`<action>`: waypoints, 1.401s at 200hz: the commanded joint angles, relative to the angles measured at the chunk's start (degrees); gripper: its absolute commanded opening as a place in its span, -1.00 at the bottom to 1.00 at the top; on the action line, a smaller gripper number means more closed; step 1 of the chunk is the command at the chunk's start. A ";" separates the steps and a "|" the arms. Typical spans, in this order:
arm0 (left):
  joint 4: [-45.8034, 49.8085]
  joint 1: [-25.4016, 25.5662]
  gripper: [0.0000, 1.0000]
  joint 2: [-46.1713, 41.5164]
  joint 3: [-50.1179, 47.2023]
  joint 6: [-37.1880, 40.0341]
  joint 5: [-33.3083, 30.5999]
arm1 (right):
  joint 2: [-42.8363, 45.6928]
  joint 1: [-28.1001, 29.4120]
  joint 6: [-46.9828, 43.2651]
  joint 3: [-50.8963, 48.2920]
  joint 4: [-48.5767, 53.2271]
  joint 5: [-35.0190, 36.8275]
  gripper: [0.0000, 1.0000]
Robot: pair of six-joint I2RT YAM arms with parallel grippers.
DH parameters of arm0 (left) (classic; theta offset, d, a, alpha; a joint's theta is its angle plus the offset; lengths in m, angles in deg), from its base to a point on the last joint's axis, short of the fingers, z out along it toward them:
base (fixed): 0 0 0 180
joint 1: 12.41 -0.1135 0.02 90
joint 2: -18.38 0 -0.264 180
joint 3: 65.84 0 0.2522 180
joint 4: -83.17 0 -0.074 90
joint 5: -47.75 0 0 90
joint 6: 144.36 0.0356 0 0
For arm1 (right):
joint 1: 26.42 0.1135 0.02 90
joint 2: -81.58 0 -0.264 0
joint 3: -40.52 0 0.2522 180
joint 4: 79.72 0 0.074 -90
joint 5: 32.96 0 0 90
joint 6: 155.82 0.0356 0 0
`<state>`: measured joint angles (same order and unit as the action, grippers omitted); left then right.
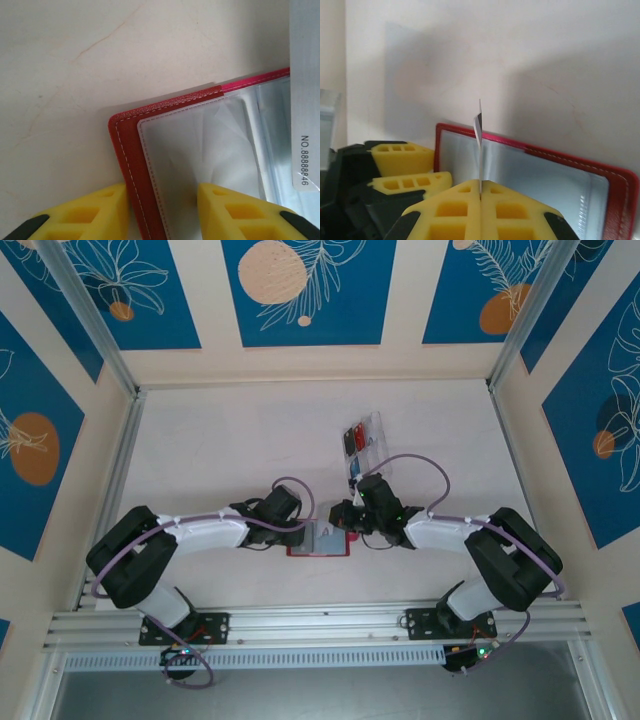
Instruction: Put the credit cards into the card holder
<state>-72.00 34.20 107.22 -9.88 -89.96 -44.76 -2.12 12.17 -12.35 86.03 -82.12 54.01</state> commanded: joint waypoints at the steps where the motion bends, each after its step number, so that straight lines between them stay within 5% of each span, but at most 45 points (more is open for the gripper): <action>1: 1.19 -0.34 -0.23 -0.24 -1.68 -0.41 1.71 | 0.25 0.43 1.44 -0.32 -5.15 -0.22 -1.00; 280: 2.55 -0.37 -0.23 -0.60 -1.08 -0.53 1.65 | -4.83 1.79 -0.83 -2.79 -8.65 2.02 -1.00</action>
<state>-72.20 34.20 106.96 -10.17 -89.98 -44.63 -5.77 13.96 -12.46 83.60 -89.14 55.71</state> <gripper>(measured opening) 0.386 0.063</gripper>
